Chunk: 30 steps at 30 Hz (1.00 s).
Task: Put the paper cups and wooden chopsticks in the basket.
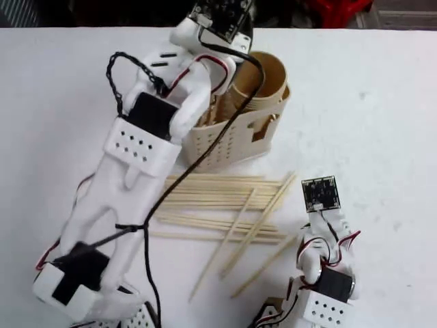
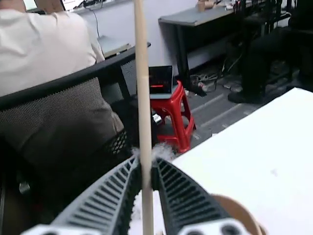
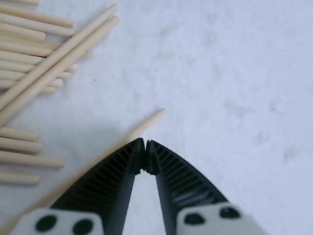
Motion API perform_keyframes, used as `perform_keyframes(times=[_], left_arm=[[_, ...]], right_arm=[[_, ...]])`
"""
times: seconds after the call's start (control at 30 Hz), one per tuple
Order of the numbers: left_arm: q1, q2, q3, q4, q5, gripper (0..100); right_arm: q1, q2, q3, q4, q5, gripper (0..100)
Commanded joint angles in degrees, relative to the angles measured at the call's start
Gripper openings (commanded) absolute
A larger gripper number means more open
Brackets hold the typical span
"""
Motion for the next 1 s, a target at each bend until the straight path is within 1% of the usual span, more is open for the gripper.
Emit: perform_keyframes(times=[0.0, 0.13, 0.3, 0.43, 0.47, 0.63, 0.8, 0.9, 0.97], left_arm=[[-0.4, -3.9, 6.7, -4.4, 0.7, 2], [-0.4, -14.0, 21.5, -10.8, 3.9, 2], [-0.4, -26.3, 39.1, -18.9, 5.5, 2], [-0.8, -29.3, 47.8, -22.2, 7.7, 10], [-0.9, -29.4, 49.0, -22.5, 8.4, 11], [-2.3, -29.8, 51.3, -21.7, 8.4, 8], [-2.4, -29.9, 49.8, -18.3, 8.3, 9], [-2.9, -29.9, 45.9, -14.0, 8.3, 8], [-3.0, -30.5, 41.8, -8.1, 8.3, 8]], right_arm=[[0.5, -0.4, 0.4, -0.9, -0.6, 1.8], [0.5, -0.4, 0.4, -0.9, -0.6, 1.8], [0.5, -0.4, 0.4, -0.9, -0.6, 1.8], [0.5, -0.4, 0.4, -0.9, -0.6, 1.8], [0.5, -0.4, 0.4, -0.9, -0.6, 1.8], [0.5, -0.4, 0.4, -0.9, -0.6, 1.8], [0.5, -0.4, 0.4, -0.9, -0.6, 1.8], [0.5, -0.4, 0.4, -0.9, -0.6, 1.8], [0.5, -0.4, 0.4, -0.9, -0.6, 1.8]])
